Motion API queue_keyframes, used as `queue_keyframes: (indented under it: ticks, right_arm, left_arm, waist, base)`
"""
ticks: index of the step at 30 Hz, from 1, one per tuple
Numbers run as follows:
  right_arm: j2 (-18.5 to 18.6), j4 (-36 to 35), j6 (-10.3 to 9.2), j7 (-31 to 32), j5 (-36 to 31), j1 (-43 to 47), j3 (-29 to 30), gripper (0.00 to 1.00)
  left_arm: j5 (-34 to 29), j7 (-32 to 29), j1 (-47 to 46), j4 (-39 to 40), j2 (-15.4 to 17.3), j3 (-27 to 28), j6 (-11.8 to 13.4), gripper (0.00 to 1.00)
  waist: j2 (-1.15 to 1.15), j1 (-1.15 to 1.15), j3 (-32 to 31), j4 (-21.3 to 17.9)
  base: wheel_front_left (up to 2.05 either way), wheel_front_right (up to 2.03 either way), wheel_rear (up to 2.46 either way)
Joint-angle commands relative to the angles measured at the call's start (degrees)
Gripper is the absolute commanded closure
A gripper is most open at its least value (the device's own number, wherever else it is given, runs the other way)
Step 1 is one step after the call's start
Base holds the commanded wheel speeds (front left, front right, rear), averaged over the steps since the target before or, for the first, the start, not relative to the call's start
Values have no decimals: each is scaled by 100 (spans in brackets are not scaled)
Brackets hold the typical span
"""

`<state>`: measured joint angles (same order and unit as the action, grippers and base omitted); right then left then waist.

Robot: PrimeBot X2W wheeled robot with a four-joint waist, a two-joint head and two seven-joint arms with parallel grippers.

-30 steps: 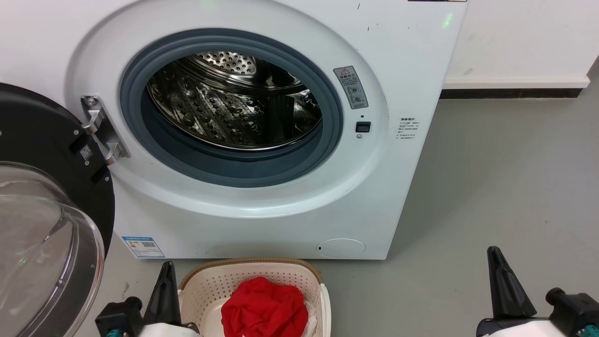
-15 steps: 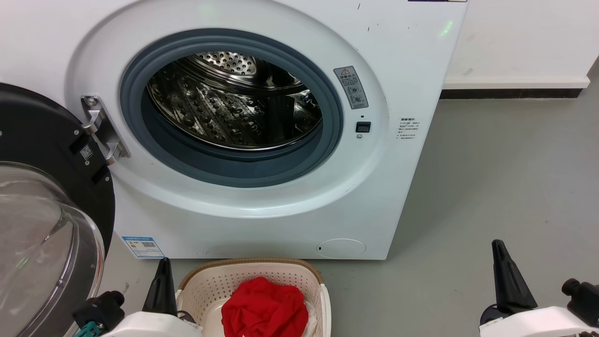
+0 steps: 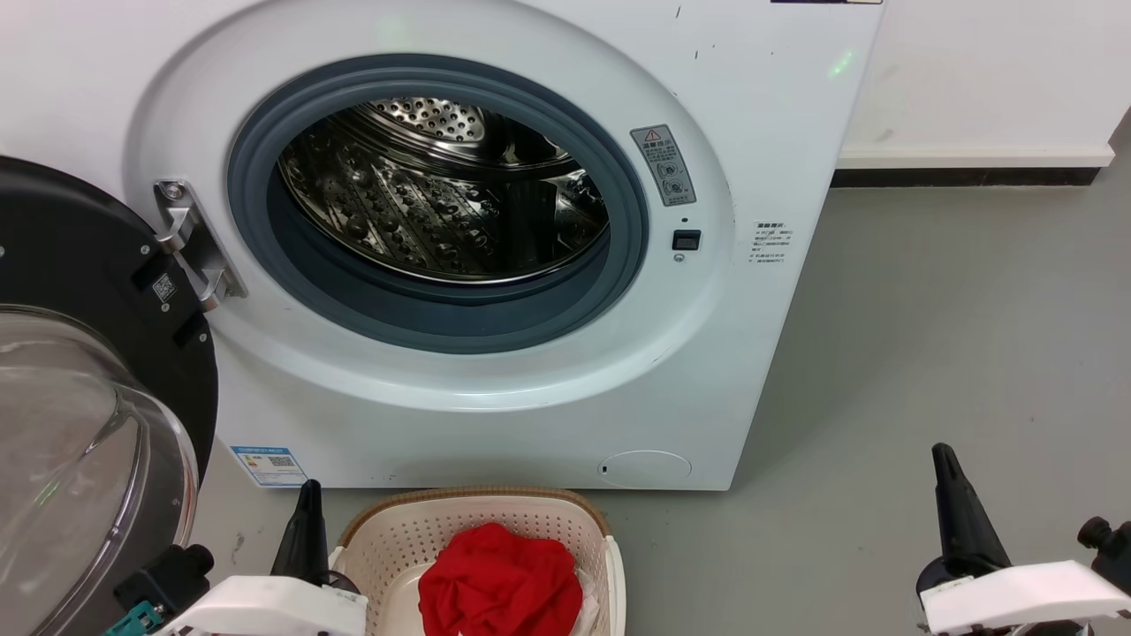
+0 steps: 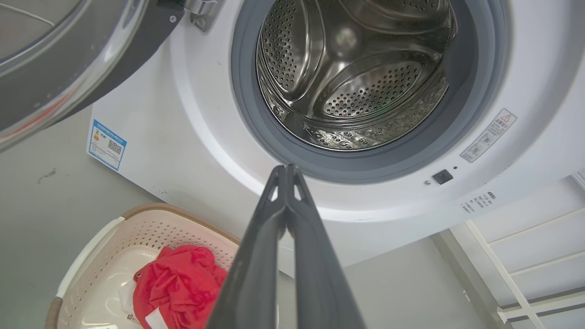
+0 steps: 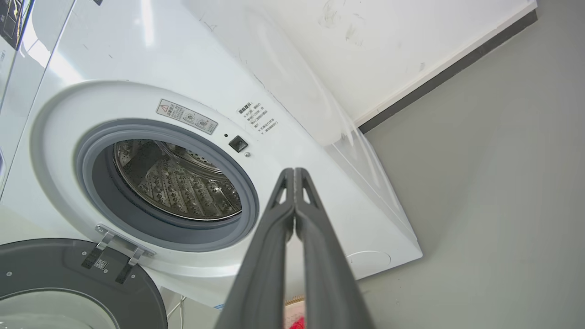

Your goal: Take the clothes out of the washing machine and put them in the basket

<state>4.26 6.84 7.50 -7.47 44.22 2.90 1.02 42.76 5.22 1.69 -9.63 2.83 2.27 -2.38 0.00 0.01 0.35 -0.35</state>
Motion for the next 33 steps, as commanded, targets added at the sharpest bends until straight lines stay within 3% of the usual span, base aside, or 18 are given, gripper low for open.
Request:
queue_keyframes:
  ticks: [1, 33]
  right_arm:
    - [53, -38, 0, 26, 159, -165, 12, 100]
    - [75, 307, 0, 554, 2450, -521, 122, 100]
  left_arm:
    - [151, -24, -166, 44, 7, 32, -27, 100]
    - [2387, -570, -483, -183, 7, 223, -265, 100]
  waist:
    - [0, 0, 0, 1]
    - [0, -1, -6, 13]
  base:
    - [0, 0, 0]
    - [0, 0, 0]
